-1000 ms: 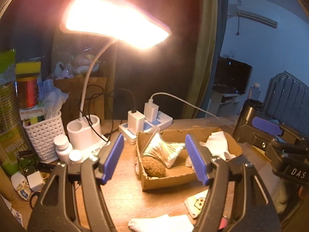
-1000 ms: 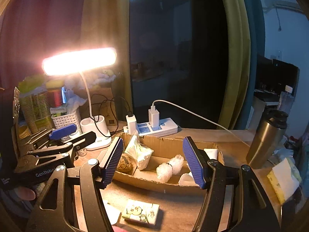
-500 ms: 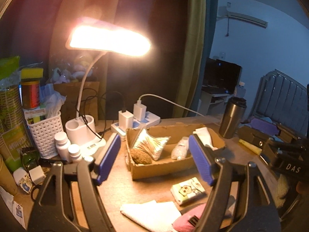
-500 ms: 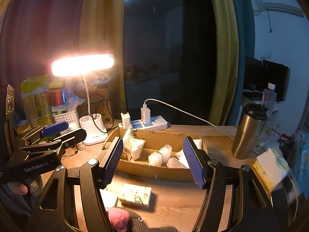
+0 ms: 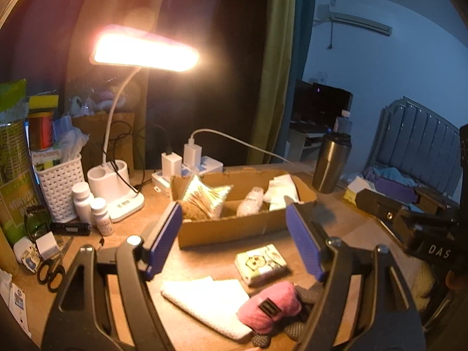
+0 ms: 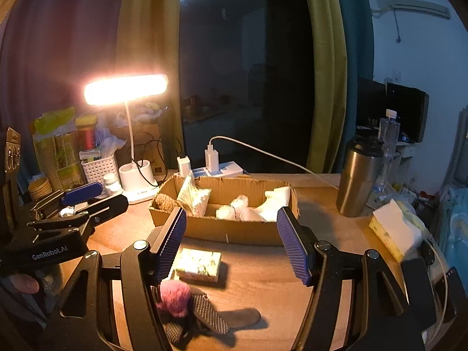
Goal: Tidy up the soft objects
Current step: 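Move the right gripper onto the pink plush while the left approaches the white towel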
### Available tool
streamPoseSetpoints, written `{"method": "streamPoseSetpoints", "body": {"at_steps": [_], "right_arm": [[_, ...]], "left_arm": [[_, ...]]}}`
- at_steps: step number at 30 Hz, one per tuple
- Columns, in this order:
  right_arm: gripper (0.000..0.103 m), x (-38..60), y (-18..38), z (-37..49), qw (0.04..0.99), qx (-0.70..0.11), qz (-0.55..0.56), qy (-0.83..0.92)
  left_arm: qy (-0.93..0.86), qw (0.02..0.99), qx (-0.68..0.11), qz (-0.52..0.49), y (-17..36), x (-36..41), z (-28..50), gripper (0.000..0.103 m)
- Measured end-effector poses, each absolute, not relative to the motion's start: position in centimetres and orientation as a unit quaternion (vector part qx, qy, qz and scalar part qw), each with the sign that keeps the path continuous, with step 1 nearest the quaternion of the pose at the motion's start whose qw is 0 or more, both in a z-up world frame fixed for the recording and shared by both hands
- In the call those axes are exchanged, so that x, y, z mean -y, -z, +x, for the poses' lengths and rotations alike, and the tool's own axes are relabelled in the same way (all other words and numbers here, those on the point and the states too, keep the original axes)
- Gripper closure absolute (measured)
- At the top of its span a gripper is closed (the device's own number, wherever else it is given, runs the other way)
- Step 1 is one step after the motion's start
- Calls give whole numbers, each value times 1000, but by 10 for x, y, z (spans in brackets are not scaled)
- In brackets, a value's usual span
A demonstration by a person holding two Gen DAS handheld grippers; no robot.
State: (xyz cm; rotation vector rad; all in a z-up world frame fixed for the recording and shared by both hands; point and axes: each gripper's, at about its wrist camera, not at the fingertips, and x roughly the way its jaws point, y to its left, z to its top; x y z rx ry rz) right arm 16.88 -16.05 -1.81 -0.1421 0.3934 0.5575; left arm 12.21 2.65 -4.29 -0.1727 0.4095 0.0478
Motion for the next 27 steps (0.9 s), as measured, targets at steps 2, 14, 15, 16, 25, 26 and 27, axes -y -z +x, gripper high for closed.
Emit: {"method": "streamPoseSetpoints", "body": {"at_steps": [2,14,15,16,25,26,27], "right_arm": [[35,163,22,165,940,-196,-69,-272],[35,149,63,151,925,-242,-70,-284],[35,147,65,150,924,-245,-69,-285],[35,145,68,150,923,-249,-69,-285],[35,115,95,155,906,-286,-91,-297],[35,112,98,155,906,-288,-93,-297],[35,109,100,157,904,-292,-96,-297]], "left_arm": [[-22,974,-207,-84,47,-24,119,28],[-38,966,-233,-105,79,-39,101,28],[-38,965,-234,-107,81,-42,101,28],[-40,965,-236,-109,83,-44,100,28],[-56,957,-253,-131,102,-71,94,28],[-57,956,-254,-134,103,-73,94,28],[-58,956,-255,-136,105,-75,94,28]]}}
